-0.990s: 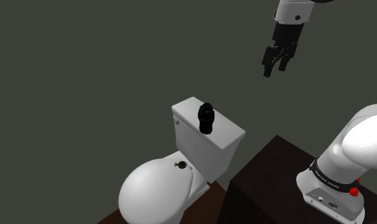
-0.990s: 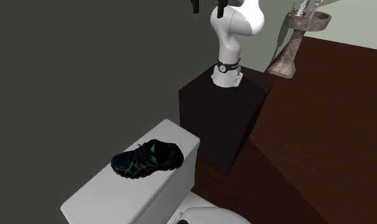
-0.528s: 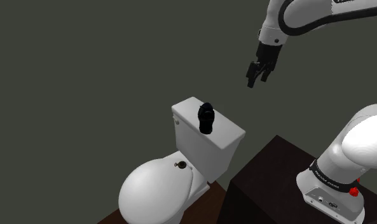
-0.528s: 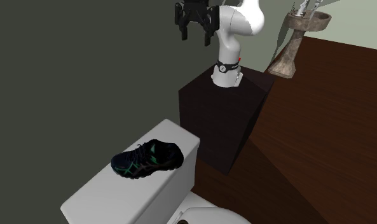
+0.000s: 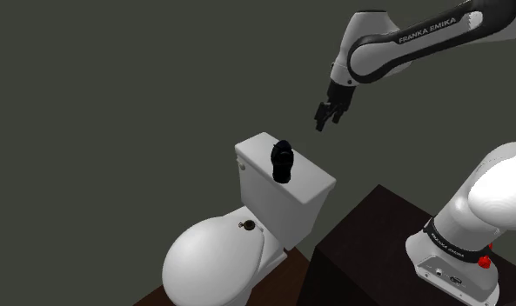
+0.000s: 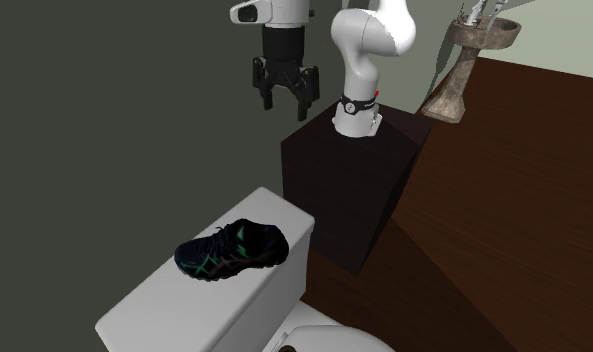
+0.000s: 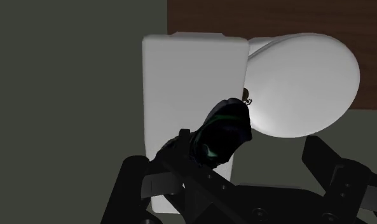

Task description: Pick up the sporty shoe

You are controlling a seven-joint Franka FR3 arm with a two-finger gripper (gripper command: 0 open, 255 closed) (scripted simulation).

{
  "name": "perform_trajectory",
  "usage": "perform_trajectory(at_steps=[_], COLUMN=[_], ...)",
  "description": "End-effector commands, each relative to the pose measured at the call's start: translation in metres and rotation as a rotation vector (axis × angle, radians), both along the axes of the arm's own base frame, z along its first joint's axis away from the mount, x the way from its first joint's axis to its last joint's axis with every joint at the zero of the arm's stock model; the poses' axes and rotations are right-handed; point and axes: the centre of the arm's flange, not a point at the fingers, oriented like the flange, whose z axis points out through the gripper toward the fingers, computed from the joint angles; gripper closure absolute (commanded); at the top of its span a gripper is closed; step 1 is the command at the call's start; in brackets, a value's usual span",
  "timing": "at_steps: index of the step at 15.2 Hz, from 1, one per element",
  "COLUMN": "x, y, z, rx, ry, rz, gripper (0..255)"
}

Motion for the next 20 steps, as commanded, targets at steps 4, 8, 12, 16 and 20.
perform_trajectory(at_steps=[4, 8, 12, 16, 20], x=[0.043, 0.077, 0.113, 0.15, 0.189], y=[-0.008, -0.01, -0.011, -0.011, -0.01], z=[-0.046, -0.081, -0.114, -0.146, -0.176], rx=[0.01, 0.018, 0.027, 0.035, 0.044], ry=[-0.057, -0.099, -0.141, -0.183, -0.226], rz=[0.027, 0.048, 0.069, 0.09, 0.111], gripper=[0, 0, 0, 0, 0])
